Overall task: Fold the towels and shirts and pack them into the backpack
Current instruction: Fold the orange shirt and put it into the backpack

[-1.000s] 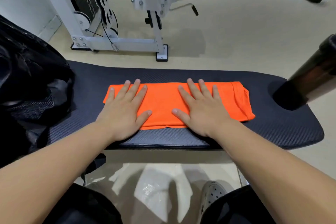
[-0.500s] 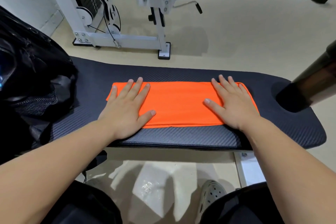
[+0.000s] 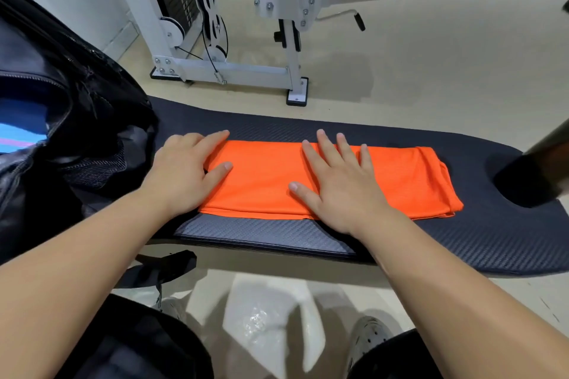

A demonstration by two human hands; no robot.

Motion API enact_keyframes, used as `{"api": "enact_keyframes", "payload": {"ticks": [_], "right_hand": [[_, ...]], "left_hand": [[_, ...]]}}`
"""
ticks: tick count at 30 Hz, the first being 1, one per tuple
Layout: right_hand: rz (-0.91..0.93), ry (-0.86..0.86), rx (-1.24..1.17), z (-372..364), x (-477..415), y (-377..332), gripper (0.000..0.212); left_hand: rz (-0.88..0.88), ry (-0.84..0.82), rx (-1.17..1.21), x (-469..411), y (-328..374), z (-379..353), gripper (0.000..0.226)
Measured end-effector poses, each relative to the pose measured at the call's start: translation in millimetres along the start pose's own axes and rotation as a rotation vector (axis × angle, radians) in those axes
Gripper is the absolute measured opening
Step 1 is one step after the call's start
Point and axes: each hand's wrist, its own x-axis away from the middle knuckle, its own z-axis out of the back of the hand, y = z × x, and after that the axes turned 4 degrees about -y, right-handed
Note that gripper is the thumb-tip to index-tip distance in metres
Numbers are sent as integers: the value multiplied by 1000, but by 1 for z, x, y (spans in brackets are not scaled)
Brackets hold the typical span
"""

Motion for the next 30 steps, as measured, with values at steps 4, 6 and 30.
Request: {"api": "enact_keyframes", "payload": {"ticks": [4,6,30], "right_hand": [[40,7,-24,-5,-8,-3,83],[28,-44,-17,-11,-11,-3,84],[16,-66,-10,-19,-13,1,88]], "left_hand": [[-96,13,-139,0,-1,-3,67],[-132,-6,-164,-1,1,-5,66],[-163,-96,655,-8,20,7,23]]}}
